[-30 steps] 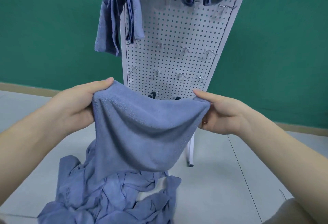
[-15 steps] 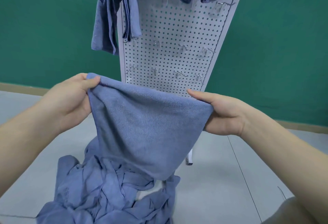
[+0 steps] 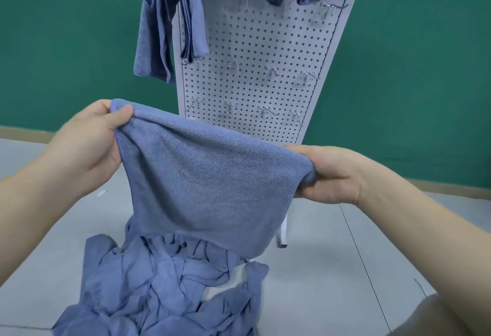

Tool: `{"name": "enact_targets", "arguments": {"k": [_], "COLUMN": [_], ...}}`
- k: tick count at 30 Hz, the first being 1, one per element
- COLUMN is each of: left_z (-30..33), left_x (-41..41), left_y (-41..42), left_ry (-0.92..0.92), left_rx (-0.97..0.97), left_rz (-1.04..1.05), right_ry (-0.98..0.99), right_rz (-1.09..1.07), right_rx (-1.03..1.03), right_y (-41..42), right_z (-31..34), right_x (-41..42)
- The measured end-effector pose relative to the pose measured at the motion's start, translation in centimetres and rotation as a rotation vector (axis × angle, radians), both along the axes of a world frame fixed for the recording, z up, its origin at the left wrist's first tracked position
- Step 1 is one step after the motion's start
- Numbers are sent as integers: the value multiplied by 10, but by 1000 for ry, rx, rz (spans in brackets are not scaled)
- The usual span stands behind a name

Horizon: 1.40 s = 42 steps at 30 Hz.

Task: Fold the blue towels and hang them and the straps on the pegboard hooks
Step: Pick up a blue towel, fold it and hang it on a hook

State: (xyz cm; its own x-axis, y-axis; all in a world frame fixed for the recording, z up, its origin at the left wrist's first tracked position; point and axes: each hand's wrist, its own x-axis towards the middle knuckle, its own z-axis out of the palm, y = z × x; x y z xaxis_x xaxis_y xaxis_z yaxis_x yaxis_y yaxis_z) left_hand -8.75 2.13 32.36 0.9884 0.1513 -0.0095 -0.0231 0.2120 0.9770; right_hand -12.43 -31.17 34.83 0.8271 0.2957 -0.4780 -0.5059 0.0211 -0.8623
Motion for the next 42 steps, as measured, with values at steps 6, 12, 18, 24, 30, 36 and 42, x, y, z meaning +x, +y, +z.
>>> {"name": "enact_targets", "arguments": {"k": [6,12,18,24,30,36,42], "left_z": [4,0,3,0,1,-3,-5], "left_x": [-6,-15,-19,-17,-21,-23,-19], "left_y": [-3,-14,-27,-34,-42,-48,-44], "left_ry": [-31,19,-16,3,30,-57,-159], "left_rx": [18,92,170,141,-16,47,125], "left_rz": [27,-97,-17,67,-251,-202,42], "right_ry": [-30,-207,-347,-461,-521,-553,-622], "right_rz": [-75,-245,-397,-390,-458,-489,-432], "right_rx": [65,-26,-115,-199,-232,-219,-352], "right_y": [0,-15,-28,-33,-38,-51,-58], "right_z": [1,0,-1,-1,1,8,4], "right_x": [0,11,19,18,18,19,18]}}
